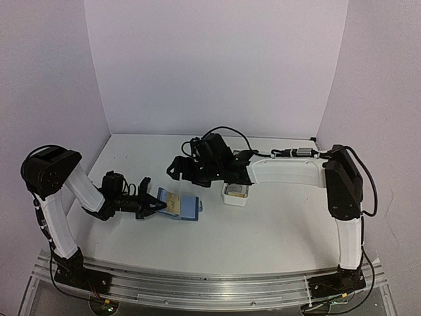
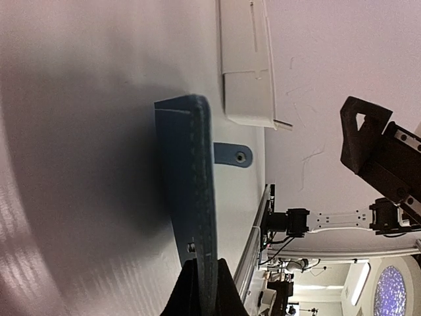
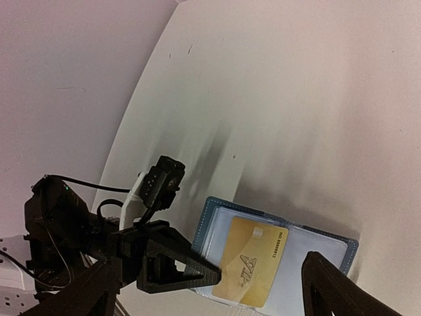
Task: Put the credit cards into the card holder
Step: Insert the credit card into the card holder.
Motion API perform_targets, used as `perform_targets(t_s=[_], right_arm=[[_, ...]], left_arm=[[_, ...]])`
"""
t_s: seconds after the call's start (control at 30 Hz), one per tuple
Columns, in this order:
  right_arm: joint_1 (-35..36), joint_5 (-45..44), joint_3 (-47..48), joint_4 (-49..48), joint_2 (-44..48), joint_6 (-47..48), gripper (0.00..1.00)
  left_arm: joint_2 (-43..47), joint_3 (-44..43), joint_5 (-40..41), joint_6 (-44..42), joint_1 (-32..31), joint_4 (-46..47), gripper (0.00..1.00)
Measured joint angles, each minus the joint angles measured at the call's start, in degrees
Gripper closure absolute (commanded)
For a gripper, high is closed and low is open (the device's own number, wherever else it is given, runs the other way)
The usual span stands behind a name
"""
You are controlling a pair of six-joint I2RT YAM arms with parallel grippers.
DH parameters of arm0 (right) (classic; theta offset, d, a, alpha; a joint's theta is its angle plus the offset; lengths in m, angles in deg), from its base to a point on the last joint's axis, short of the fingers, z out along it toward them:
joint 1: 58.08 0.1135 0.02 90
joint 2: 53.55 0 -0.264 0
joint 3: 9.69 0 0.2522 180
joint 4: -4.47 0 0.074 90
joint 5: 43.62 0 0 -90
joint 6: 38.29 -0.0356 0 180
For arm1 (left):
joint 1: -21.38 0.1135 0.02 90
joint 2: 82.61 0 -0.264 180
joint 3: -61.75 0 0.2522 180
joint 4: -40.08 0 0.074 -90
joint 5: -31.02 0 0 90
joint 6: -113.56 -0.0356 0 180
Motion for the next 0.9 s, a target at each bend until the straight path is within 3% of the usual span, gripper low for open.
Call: perform_targets(t_s=[0.1, 0.2, 0.23, 0.27, 0.33, 0.5, 0.6, 0.67, 0.7, 0.77, 0.8, 0.9], right_arm=[[-0.02, 1.36, 0.00, 0.07, -1.01, -1.42, 0.08], [-0.02, 2.80, 0.02, -0.15, -1.57, -2.16, 0.09], [-0.02, 3.26, 0.00, -0.13, -1.86, -2.32, 0.10], [0.00, 3.82, 0.02, -0.24, -2.27, -2.49, 0.11], [-0.02, 4.83, 0.02, -0.31, -3.17, -2.93, 0.14], [0.00, 7.45, 0.02, -0.24, -5.40, -4.33, 0.24], [0.00, 8.35, 0.02, -0.13, -6.01, -4.98, 0.35], [-0.02, 8.44, 0.02, -0.09, -6.16, -5.16, 0.63], [0.00, 8.37, 0.02, -0.13, -6.21, -5.66, 0.71], [-0.02, 8.31, 0.02, -0.09, -6.25, -6.36, 0.94], [0.00, 8.24, 0.04, -0.17, -6.45, -6.51, 1.00], [0.00, 8.00, 0.35, -0.52, -7.96, -7.45, 1.00]], left_arm=[[-1.64, -0.09, 1.11, -1.90, 0.22, -2.84, 0.95], [-2.25, -0.09, 3.23, -3.06, 0.22, -6.03, 0.70], [-2.25, -0.11, 3.96, -3.54, 0.22, -7.02, 0.55], [-2.25, -0.13, 4.42, -3.23, 0.24, -7.93, 0.47], [-1.31, -0.96, 3.93, -3.74, 0.31, -8.81, 0.39], [1.57, -5.75, 7.21, -5.25, 1.07, -19.17, 0.37], [3.08, -9.01, 8.63, -7.54, 2.45, -28.35, 0.38], [3.91, -11.85, 10.51, -9.84, 3.21, -35.74, 0.41], [4.44, -13.14, 11.85, -10.88, 3.65, -39.54, 0.44], [6.08, -14.53, 15.12, -12.61, 4.11, -45.64, 0.52], [6.82, -14.64, 16.13, -12.85, 4.31, -47.47, 0.57], [7.37, -14.67, 17.97, -13.05, 4.55, -50.69, 0.67]])
